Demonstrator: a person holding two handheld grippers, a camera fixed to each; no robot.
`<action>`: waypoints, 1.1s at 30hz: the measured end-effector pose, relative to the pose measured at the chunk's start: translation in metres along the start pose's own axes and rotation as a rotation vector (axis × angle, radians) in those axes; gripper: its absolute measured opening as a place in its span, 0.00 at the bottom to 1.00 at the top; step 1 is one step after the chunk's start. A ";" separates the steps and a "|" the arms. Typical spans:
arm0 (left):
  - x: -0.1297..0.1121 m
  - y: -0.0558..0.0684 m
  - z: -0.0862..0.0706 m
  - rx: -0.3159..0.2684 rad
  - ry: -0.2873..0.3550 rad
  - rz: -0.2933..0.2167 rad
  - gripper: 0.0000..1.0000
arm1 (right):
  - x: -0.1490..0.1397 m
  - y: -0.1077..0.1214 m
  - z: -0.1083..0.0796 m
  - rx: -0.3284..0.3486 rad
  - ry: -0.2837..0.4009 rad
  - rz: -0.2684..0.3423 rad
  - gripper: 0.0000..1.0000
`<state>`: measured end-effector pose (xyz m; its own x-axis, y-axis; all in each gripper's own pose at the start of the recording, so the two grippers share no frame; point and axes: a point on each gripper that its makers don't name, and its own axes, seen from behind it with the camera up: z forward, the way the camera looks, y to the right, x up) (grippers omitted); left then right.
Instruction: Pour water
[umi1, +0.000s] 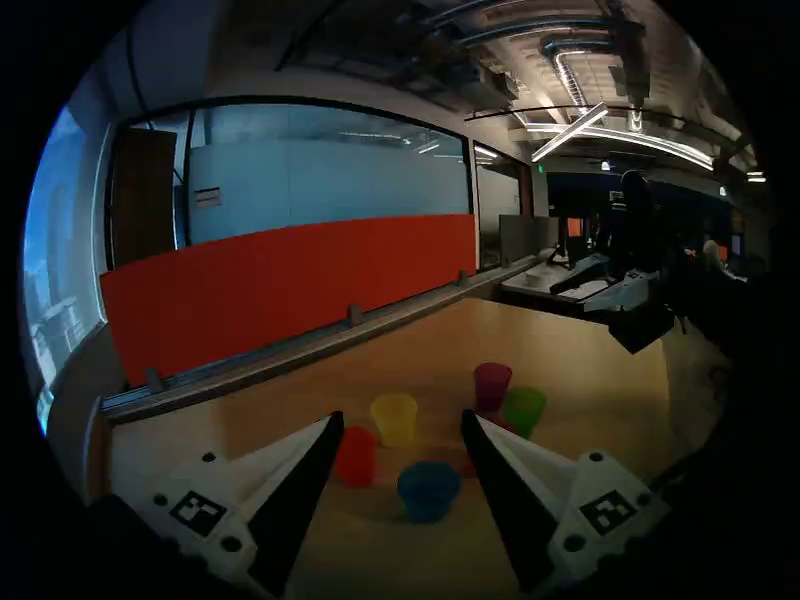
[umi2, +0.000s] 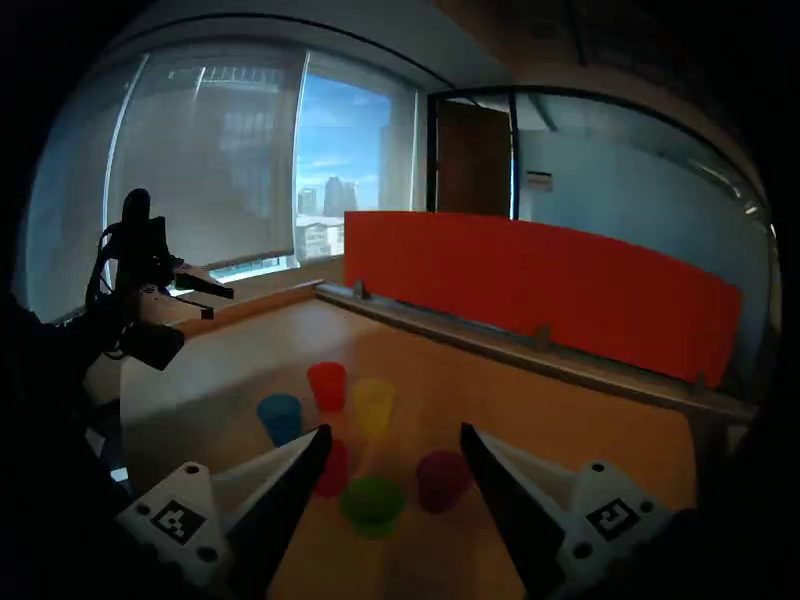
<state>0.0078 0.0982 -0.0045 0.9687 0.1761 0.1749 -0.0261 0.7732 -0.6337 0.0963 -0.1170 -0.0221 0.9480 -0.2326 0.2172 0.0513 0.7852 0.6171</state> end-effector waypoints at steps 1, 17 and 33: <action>-0.003 0.000 0.001 -0.002 -0.005 0.000 0.86 | -0.003 0.000 0.001 0.003 -0.007 0.002 1.00; -0.050 0.005 0.019 -0.015 -0.087 -0.003 0.86 | -0.049 -0.002 0.017 0.012 -0.079 0.007 0.99; -0.097 0.022 0.038 -0.070 -0.183 0.018 0.86 | -0.092 -0.004 0.030 0.024 -0.148 0.023 1.00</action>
<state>-0.0960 0.1210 -0.0070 0.9070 0.3022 0.2931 -0.0195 0.7257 -0.6877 -0.0009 -0.1158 -0.0223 0.8922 -0.2981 0.3392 0.0213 0.7780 0.6279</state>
